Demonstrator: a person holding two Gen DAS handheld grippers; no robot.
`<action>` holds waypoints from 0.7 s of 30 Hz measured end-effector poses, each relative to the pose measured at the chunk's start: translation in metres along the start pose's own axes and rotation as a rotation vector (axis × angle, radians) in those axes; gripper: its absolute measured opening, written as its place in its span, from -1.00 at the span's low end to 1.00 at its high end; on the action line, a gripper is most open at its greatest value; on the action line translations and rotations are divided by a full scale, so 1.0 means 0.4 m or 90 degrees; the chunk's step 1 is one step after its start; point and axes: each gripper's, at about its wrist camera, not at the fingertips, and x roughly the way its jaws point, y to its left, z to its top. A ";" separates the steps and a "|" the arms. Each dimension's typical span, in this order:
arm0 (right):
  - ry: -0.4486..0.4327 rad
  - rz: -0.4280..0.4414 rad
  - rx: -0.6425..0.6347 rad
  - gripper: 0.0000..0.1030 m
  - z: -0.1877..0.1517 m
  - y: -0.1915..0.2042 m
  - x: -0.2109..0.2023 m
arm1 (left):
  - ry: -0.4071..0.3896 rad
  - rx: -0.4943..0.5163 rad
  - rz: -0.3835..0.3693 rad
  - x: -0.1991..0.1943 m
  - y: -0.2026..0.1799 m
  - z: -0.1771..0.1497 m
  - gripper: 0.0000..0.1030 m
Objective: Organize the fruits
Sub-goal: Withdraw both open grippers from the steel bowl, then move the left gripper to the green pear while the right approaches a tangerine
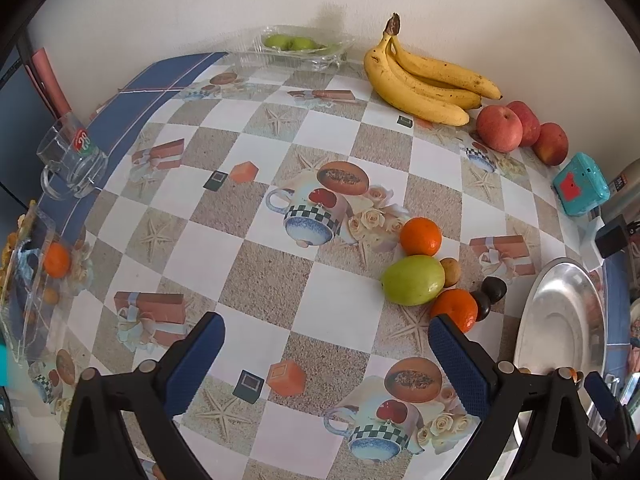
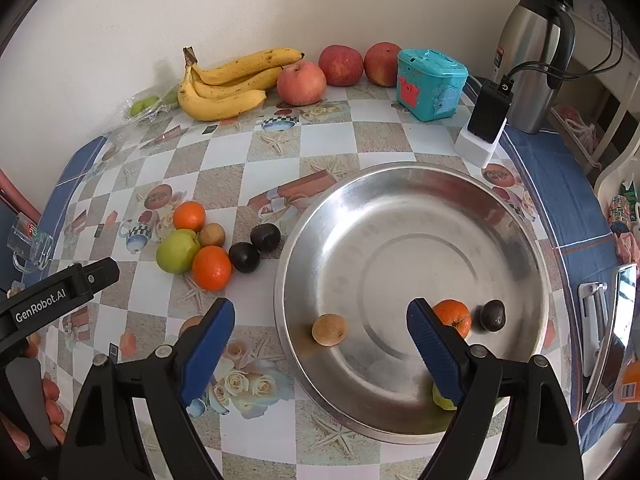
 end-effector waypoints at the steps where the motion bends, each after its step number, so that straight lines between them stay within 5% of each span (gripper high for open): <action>1: -0.001 -0.001 -0.001 0.72 0.000 0.000 0.000 | 0.001 0.000 0.000 0.002 -0.001 0.001 1.00; 21: -0.022 0.018 0.002 0.73 0.025 0.006 0.048 | -0.014 0.036 -0.037 0.073 -0.057 0.029 1.00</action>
